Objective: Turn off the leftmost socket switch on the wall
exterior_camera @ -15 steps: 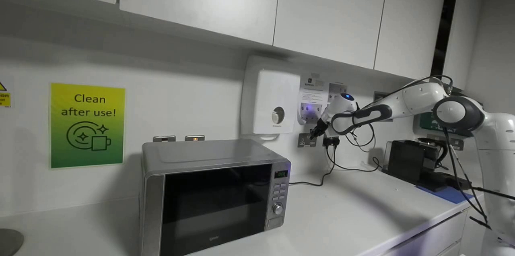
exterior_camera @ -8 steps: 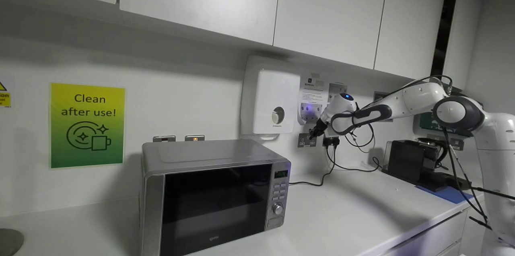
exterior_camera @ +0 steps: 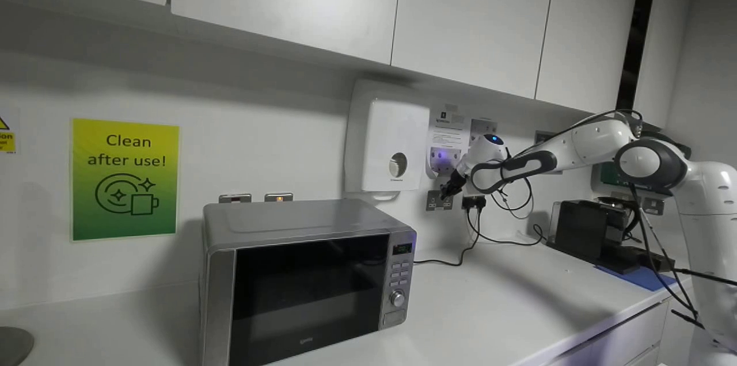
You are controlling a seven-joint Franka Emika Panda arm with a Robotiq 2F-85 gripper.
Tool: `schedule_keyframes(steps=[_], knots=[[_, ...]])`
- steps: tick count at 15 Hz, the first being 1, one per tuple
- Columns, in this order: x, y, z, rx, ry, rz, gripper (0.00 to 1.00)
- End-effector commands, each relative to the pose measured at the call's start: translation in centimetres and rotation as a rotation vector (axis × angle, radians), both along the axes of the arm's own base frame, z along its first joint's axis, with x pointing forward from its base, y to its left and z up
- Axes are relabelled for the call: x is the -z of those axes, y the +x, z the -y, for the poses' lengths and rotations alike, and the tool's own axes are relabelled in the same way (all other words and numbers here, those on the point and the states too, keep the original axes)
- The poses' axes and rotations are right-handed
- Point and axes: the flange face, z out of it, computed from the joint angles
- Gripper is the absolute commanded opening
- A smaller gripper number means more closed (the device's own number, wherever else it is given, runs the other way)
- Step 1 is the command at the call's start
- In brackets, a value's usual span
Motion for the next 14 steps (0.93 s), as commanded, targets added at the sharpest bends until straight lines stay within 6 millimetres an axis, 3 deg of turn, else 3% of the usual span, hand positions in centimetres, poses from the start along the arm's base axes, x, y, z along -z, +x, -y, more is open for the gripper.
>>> schedule_keyframes(steps=[1,14], knots=[[-0.48,1.16,-0.11,0.012,0.003,0.053,0.0],[-0.36,1.67,-0.56,0.011,0.013,0.064,0.0]])
